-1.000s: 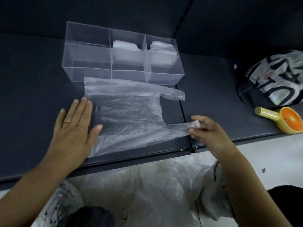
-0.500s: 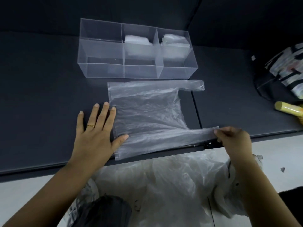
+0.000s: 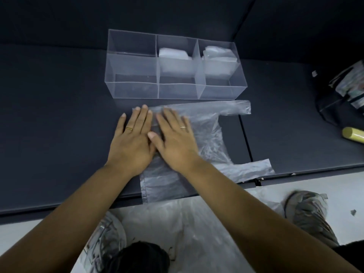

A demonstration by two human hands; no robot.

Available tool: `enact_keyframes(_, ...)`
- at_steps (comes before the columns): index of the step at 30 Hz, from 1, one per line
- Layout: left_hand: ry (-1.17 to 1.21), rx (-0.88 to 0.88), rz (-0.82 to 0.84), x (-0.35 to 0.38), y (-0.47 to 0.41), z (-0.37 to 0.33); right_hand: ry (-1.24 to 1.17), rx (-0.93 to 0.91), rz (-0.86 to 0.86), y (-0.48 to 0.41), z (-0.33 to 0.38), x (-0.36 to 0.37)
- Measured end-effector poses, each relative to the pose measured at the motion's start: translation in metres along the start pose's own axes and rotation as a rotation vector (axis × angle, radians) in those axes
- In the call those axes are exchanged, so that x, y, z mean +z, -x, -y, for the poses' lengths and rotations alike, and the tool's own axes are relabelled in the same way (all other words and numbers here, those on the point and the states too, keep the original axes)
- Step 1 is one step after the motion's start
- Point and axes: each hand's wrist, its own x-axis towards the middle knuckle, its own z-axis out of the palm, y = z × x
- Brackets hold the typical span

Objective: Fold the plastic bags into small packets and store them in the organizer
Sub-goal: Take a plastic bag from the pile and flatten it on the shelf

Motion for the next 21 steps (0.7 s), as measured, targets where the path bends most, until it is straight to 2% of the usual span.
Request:
enact_keyframes(3,-0.002,0.015,0.010,0.001,0.000,0.002,0.206,0.138,-0.018,0.005,-0.052,-0.004)
enact_keyframes(8,-0.051,-0.012,0.064,-0.003,0.000,0.003,0.230,0.449,-0.185,0.040,-0.131,-0.033)
enact_keyframes(11,0.044,0.096,-0.090,-0.017,0.018,-0.003,0.224,0.545,-0.280,0.057,-0.141,-0.049)
enact_keyframes(12,0.114,0.190,-0.140,-0.018,0.030,-0.006,0.178,0.498,-0.330,0.062,-0.135,-0.052)
enact_keyframes(14,0.214,0.382,-0.088,-0.016,0.063,-0.011,-0.029,0.327,-0.341,0.077,-0.105,-0.051)
enact_keyframes(16,0.139,0.513,0.073,-0.013,0.091,-0.012,-0.232,0.129,-0.161,0.098,-0.062,-0.039)
enact_keyframes(17,0.077,0.552,0.106,-0.011,0.100,-0.010,-0.246,0.021,-0.056,0.109,-0.042,-0.030)
enact_keyframes(19,0.050,0.557,0.044,-0.011,0.108,-0.006,-0.158,-0.165,0.031,0.126,-0.018,-0.008)
enact_keyframes(21,0.157,0.532,-0.053,-0.015,0.109,-0.006,-0.095,-0.182,0.016,0.134,-0.006,0.005)
